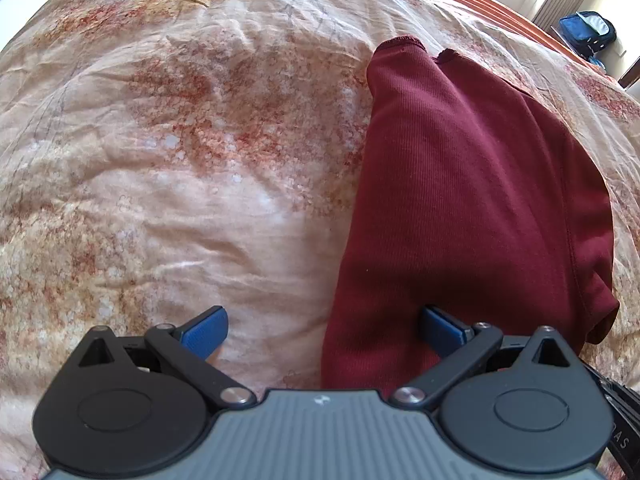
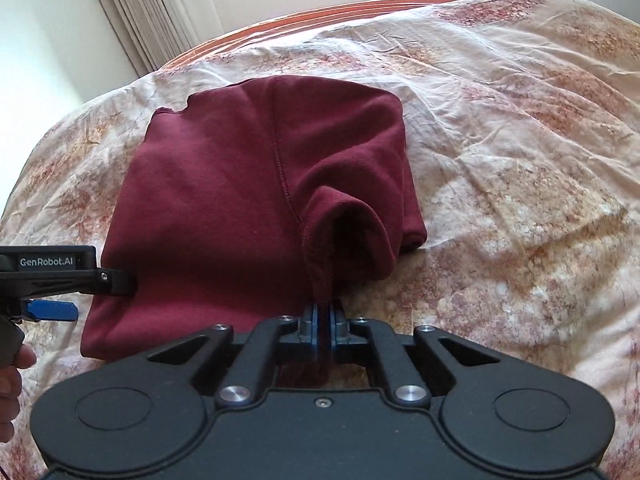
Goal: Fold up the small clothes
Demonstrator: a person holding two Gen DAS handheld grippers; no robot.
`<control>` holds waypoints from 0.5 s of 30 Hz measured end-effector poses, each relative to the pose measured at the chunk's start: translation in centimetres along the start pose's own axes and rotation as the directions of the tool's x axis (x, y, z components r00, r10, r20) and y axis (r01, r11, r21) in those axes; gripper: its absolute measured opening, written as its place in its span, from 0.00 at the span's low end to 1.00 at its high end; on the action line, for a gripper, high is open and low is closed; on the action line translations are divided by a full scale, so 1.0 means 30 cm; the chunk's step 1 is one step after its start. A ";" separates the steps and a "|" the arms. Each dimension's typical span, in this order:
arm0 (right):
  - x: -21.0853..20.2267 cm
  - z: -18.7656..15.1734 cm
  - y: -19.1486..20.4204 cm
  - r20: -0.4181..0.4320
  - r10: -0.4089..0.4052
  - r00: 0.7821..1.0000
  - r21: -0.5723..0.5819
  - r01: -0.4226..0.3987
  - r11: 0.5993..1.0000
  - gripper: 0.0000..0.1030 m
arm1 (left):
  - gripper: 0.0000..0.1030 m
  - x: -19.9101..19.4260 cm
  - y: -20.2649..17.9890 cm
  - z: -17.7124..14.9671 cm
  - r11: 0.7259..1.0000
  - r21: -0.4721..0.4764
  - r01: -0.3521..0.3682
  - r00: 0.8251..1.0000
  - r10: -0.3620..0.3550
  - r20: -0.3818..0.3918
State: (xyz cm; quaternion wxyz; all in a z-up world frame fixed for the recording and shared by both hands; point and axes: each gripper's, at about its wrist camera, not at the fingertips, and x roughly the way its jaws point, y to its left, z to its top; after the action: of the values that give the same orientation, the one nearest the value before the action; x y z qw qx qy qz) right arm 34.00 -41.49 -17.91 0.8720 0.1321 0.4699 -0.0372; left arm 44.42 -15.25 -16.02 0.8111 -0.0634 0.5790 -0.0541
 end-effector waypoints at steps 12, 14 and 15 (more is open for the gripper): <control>-0.126 0.081 -0.034 0.180 0.053 0.982 -0.141 -0.028 0.990 0.58 | 1.00 -0.067 -0.038 0.069 1.000 0.027 -0.009 0.994 0.006 0.106; -0.106 0.128 -0.050 0.215 0.050 0.975 -0.150 -0.018 0.989 0.64 | 1.00 -0.063 -0.045 0.108 1.000 0.012 -0.014 0.991 0.012 0.133; -0.086 0.155 -0.058 0.226 0.045 0.973 -0.148 -0.011 0.989 0.69 | 1.00 -0.057 -0.049 0.129 1.000 0.006 -0.020 0.989 0.018 0.146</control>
State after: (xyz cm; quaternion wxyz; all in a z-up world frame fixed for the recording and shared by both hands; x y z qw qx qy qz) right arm 36.00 -44.56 -13.69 0.9281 0.0694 0.3658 -0.0052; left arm 47.52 -16.27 -12.94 0.8519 -0.0586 0.5185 -0.0438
